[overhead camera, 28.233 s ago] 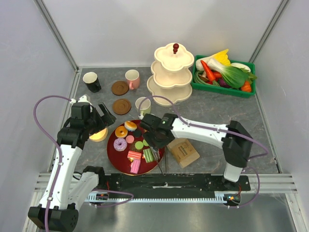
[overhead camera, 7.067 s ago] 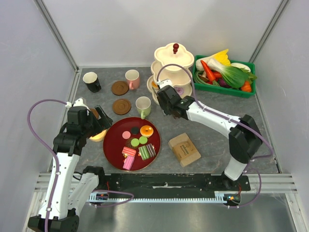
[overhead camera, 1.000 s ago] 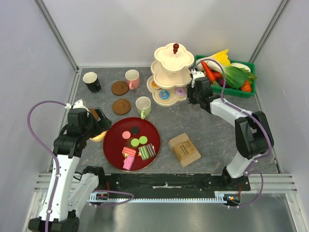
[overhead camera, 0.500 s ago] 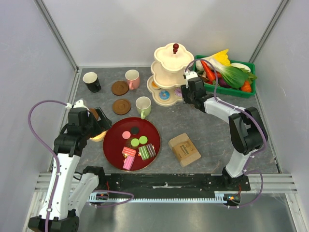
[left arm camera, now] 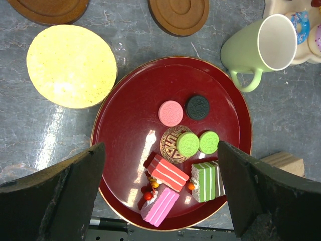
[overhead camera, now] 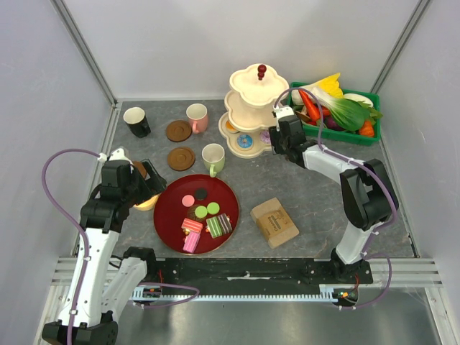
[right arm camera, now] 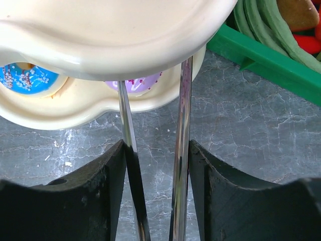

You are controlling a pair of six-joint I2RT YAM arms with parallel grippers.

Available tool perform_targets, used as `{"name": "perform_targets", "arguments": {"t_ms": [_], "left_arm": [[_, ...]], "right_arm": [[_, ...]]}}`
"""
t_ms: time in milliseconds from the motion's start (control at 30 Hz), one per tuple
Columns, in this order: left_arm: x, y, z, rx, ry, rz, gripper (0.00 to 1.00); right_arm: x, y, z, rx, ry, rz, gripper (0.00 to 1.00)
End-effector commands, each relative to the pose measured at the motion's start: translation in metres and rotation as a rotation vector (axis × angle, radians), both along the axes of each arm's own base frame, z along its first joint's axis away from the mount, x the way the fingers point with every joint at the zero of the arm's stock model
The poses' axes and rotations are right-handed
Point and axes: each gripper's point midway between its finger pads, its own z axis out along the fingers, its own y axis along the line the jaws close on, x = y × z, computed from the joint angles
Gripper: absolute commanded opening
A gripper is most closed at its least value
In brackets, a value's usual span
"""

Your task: Serve the afternoon tea

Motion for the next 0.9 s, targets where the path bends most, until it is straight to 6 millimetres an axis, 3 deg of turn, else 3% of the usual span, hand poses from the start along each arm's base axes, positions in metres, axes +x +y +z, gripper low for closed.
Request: {"name": "perform_targets", "arguments": {"t_ms": [0,633,867], "left_arm": [[0.006,0.001,0.014,0.024,-0.053,-0.021,0.98],[0.006,-0.004,0.015,0.004,-0.061,-0.046,0.98],[0.007,-0.011,0.016,-0.024,-0.072,-0.074,0.98]], "right_arm": [[0.007,0.000,0.036,-0.008,-0.097,-0.014,0.58],[-0.040,-0.016,0.035,-0.083,-0.043,-0.059,0.57],[-0.079,-0.020,0.054,-0.096,-0.036,-0.096,0.57]]}}
